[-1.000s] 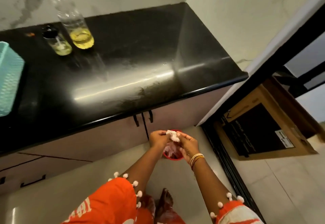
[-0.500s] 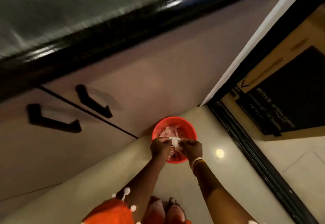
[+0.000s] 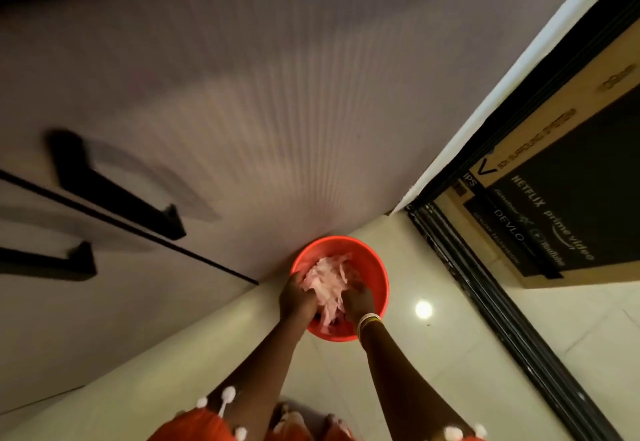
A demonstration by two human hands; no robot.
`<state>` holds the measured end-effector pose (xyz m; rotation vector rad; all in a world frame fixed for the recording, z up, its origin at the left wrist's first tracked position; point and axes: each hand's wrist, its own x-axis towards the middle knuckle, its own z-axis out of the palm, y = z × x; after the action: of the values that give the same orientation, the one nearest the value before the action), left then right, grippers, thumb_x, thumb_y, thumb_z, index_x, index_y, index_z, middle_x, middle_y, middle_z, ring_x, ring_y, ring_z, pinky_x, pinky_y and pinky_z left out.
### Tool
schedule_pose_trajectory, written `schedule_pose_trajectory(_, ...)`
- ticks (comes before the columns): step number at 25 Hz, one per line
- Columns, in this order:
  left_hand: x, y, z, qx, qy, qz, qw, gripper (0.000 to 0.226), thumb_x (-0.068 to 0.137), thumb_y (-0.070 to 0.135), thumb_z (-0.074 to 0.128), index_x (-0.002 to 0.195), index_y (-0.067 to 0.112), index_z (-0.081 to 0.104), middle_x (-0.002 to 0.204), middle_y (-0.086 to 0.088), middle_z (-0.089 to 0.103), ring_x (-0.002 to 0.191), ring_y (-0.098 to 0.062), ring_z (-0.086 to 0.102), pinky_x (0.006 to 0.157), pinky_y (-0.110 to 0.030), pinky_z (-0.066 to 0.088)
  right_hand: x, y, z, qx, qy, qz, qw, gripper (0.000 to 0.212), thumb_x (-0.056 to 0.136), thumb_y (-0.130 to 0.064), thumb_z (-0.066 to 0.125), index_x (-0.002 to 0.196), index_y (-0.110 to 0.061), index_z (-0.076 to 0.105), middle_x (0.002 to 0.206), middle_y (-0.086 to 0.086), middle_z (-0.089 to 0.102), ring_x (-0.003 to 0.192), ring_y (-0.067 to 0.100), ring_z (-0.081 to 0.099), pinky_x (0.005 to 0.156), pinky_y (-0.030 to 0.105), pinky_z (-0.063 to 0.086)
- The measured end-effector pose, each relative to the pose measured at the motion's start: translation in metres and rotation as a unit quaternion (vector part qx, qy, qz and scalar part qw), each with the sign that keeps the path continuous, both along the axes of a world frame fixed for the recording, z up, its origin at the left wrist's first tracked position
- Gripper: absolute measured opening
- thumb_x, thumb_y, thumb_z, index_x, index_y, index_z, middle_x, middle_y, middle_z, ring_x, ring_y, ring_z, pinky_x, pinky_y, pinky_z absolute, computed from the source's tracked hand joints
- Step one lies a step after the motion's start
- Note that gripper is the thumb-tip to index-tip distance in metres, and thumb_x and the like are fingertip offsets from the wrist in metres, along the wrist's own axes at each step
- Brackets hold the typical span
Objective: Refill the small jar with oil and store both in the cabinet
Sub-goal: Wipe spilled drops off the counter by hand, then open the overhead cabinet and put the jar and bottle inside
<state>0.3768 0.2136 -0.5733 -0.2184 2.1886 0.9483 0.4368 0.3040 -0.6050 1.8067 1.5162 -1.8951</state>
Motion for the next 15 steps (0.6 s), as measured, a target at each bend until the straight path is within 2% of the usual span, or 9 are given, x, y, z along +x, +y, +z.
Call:
schedule_pose_trajectory(1,0.004,-0.006,0.025,-0.001,0.004,-0.006,1.000,0.049,0.085,0.004,0.053,0.132,0.018,0.055,0.131,-0.009,0.061,0.120,-0.029,0.056,0.092,-0.025,0.041,0.004,-0.004,0.025,-0.003,-0.024,0.023,0.999,0.045,0.085,0.011,0.045,0.127,0.002,0.054,0.120,0.021,0.061,0.106,0.036,0.060,0.087,0.038,0.050)
schedule_pose_trajectory(5,0.011,-0.026,0.131,0.008,0.021,-0.037,0.999,0.046,0.083,0.006,0.058,0.127,0.018,0.060,0.127,-0.007,0.065,0.118,-0.028,0.058,0.092,-0.027,0.043,0.011,-0.026,0.148,0.015,-0.059,0.107,0.992,0.036,0.086,0.005,0.052,0.121,0.002,0.058,0.129,0.022,0.059,0.119,0.035,0.055,0.100,0.033,0.044)
schedule_pose_trajectory(8,0.017,-0.041,0.239,0.023,0.039,-0.051,0.998,0.037,0.083,0.014,0.061,0.120,0.016,0.064,0.123,-0.008,0.067,0.113,-0.026,0.061,0.091,-0.027,0.045,0.016,-0.043,0.266,0.048,-0.037,0.180,0.982,0.039,0.092,0.004,0.047,0.131,0.006,0.051,0.139,0.021,0.051,0.128,0.033,0.049,0.100,0.027,0.038)
schedule_pose_trajectory(10,0.027,-0.055,0.300,0.024,0.039,-0.046,0.998,0.034,0.079,0.023,0.063,0.112,0.015,0.067,0.116,-0.010,0.069,0.101,-0.025,0.063,0.080,-0.022,0.044,0.021,-0.053,0.327,0.063,-0.045,0.229,0.970,0.040,0.094,-0.001,0.048,0.134,0.004,0.049,0.139,0.019,0.051,0.127,0.032,0.050,0.100,0.030,0.043)
schedule_pose_trajectory(11,0.030,-0.063,0.325,0.031,0.052,-0.041,0.997,0.031,0.081,0.021,0.064,0.111,0.013,0.067,0.114,-0.012,0.069,0.101,-0.026,0.063,0.079,-0.022,0.042,0.021,-0.057,0.353,0.091,-0.050,0.248,0.963,0.038,0.093,-0.005,0.050,0.130,0.003,0.053,0.134,0.020,0.055,0.123,0.034,0.053,0.100,0.033,0.045)
schedule_pose_trajectory(15,0.044,-0.092,0.384,-0.003,0.138,-0.090,0.986,0.033,0.090,0.012,0.057,0.122,0.011,0.062,0.120,-0.012,0.066,0.113,-0.029,0.061,0.093,-0.031,0.045,0.033,-0.082,0.422,0.201,-0.031,0.335,0.920,0.028,0.089,-0.012,0.050,0.110,-0.003,0.066,0.118,0.021,0.066,0.110,0.039,0.058,0.096,0.044,0.046)
